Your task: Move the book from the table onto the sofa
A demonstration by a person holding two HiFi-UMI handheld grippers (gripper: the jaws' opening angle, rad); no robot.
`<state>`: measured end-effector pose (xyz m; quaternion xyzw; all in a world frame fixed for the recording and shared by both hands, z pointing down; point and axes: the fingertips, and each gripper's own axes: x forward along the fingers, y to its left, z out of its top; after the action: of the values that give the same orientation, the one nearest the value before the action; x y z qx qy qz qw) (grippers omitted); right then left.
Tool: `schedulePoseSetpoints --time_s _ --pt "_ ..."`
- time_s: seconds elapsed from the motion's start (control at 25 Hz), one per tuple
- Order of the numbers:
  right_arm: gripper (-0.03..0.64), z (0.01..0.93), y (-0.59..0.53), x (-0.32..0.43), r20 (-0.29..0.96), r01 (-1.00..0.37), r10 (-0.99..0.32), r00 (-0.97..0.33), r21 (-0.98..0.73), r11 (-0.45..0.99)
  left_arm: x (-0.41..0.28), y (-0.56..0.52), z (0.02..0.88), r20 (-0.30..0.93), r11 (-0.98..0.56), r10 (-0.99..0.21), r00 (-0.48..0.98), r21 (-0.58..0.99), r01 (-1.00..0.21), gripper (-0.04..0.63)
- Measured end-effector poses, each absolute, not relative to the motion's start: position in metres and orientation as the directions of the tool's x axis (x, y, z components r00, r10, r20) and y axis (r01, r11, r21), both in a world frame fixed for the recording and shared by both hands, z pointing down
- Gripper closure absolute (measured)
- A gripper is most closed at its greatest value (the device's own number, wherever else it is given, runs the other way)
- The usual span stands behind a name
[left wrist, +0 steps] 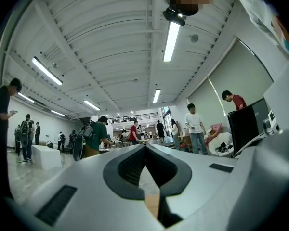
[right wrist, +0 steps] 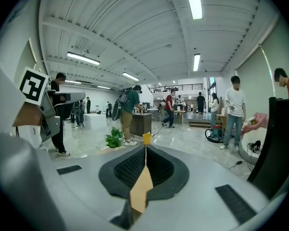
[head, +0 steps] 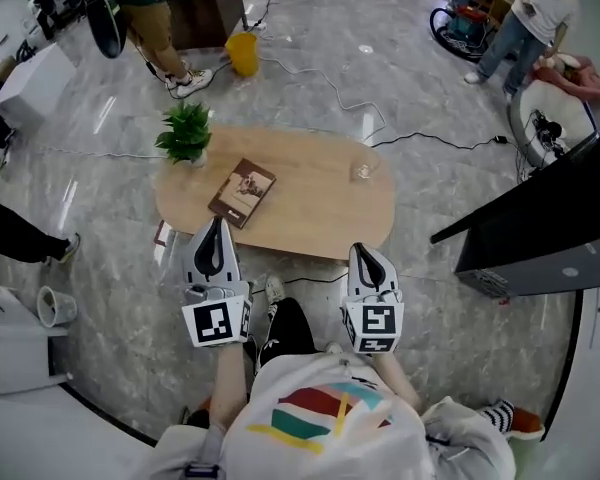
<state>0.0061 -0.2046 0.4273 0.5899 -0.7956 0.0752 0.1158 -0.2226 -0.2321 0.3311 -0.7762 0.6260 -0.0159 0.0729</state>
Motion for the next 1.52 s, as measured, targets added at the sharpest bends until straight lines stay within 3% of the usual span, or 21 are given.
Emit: schedulePoseSetpoints --time_s 0.44,0.56,0.68,0.92,1.12,1.28,1.4,1.52 --pt "0.6 0.394 -0.349 -0.105 0.281 -0.948 -0.918 -0.28 0.071 0.311 -0.314 -0.376 0.338 0.004 -0.269 -0.963 0.269 -0.059 -0.961 0.589" --pt "0.6 0.388 -0.37 -0.128 0.272 -0.931 -0.907 -0.32 0.084 0.354 -0.332 -0.406 0.347 0.022 -0.252 -0.968 0.252 -0.06 -0.966 0.589" --pt "0.6 0.412 -0.377 -0.136 0.346 -0.904 -0.866 -0.36 0.102 0.416 -0.339 -0.425 0.363 0.055 -0.231 -0.972 0.228 -0.056 -0.971 0.589" --pt "0.6 0.485 -0.423 -0.165 0.444 -0.825 -0.735 -0.512 -0.015 0.566 -0.352 -0.443 0.395 0.152 -0.167 -0.976 0.154 -0.071 -0.983 0.589" --pt "0.6 0.519 -0.5 -0.192 0.424 -0.743 -0.686 -0.592 0.042 0.667 -0.362 -0.442 0.489 0.32 -0.085 -0.944 0.088 0.023 -0.996 0.589" --pt "0.6 0.559 -0.552 -0.211 0.429 -0.731 -0.689 -0.585 0.091 0.677 -0.376 -0.452 0.558 0.333 -0.02 -0.941 0.055 0.108 -0.994 0.589" --pt "0.6 0.604 -0.571 -0.229 0.447 -0.716 -0.682 -0.579 0.12 0.687 -0.389 -0.463 0.621 0.366 -0.033 -0.929 0.057 0.07 -0.997 0.586" --pt "0.6 0.649 -0.567 -0.241 0.493 -0.685 -0.637 -0.592 0.108 0.721 -0.392 -0.459 0.695 0.498 -0.041 -0.866 0.041 0.01 -0.999 0.586"
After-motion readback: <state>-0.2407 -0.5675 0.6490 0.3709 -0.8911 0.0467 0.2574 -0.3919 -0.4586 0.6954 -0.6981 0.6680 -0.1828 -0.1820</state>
